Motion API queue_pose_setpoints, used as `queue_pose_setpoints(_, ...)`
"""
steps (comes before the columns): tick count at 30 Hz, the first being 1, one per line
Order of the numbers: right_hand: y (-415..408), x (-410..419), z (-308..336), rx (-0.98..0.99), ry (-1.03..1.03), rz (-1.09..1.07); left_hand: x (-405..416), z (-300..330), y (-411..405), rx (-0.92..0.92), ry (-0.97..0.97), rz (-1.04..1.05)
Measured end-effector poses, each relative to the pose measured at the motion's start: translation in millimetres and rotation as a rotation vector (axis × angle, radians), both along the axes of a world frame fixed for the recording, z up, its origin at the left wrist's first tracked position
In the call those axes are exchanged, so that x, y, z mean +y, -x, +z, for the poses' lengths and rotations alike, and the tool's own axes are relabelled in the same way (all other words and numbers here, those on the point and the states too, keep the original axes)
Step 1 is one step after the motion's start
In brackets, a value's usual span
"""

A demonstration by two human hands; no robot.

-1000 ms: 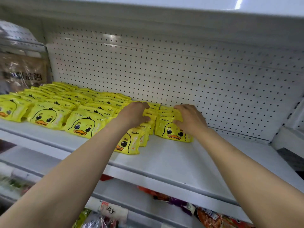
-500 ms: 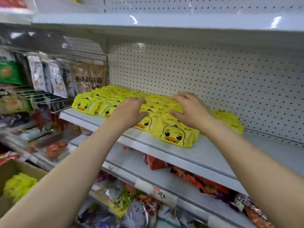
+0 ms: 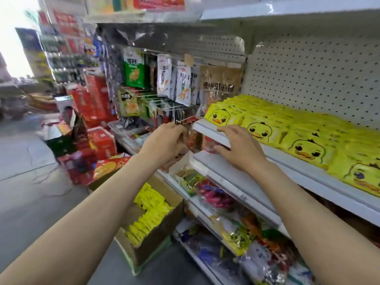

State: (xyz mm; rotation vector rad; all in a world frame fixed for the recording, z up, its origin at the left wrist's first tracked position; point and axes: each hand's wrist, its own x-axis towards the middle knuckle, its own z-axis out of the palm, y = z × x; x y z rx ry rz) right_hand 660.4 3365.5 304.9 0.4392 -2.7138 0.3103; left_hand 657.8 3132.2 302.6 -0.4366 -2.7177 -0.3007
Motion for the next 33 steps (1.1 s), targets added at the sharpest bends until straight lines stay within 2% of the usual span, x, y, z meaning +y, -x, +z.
queue_pose_setpoints(7,66,-102,-30,-0.067,-0.018,0.173,-100,-38,33,-0.004,0.001,0.144)
queue_pose_setpoints(17,230,-214,-104,-0.205,-0.039,0.339,-195,-100,159,-0.178,0.002,0.306)
queue_pose_setpoints(24,318,-265,-193,-0.485,-0.070,0.351,-236,-171,230,-0.387,-0.061,0.362)
queue_pose_setpoints(33,334,-299,-350,-0.939,-0.011,0.234,-290,-332,268,-0.760,-0.069,0.333)
